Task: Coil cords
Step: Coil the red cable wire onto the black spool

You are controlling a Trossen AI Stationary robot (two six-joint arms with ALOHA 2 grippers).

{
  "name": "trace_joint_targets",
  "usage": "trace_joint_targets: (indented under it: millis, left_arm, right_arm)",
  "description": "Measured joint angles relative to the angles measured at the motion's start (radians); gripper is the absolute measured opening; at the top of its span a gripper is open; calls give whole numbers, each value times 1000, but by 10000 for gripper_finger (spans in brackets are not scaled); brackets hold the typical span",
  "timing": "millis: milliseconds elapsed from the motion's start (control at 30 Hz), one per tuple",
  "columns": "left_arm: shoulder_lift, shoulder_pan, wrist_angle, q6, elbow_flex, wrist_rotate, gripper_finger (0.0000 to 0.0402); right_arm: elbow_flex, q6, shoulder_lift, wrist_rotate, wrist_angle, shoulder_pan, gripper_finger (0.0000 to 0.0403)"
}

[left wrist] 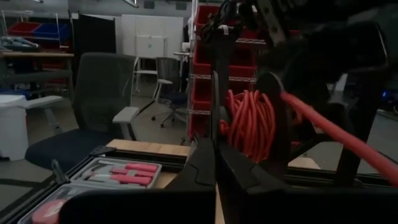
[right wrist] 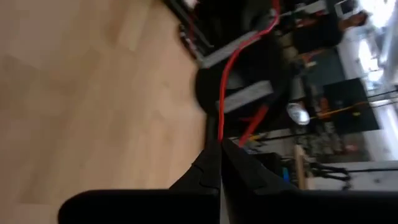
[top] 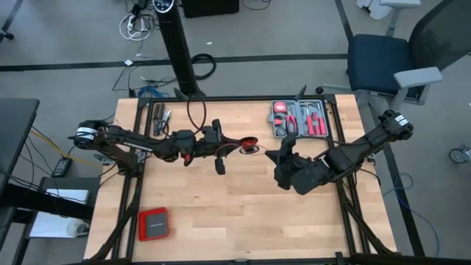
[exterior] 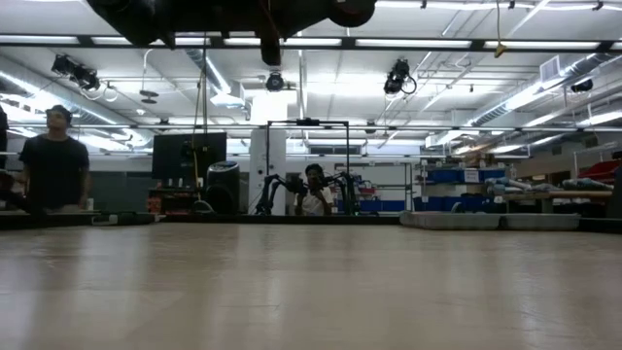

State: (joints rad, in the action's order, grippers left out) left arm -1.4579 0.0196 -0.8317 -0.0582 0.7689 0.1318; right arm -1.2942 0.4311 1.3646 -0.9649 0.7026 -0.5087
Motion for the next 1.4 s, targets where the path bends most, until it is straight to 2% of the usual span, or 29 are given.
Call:
trace_joint_targets:
  millis: [167, 367, 567, 833, 1133, 1400]
  left_arm:
    - [7, 0, 6, -1, 0, -1, 3]
    - [7, 0, 5, -46, 0, -6, 3]
    - [7, 0, -4, -108, 0, 16, 3]
    - [7, 0, -7, -102, 1, 31, 3]
    - [7, 0, 42, -78, 2, 31, 3]
    - [7, 0, 71, -54, 2, 37, 3]
  right_arm:
    - [0, -44, 40, 46, 6, 3, 3]
    - [0, -41, 109, 47, -7, 26, 3]
    - [0, -23, 184, 26, -123, 76, 3]
    - [0, -35, 200, 26, -202, 101, 11]
    - [0, -174, 194, 54, -167, 78, 65]
    - [1, -342, 175, 106, -146, 1, 68]
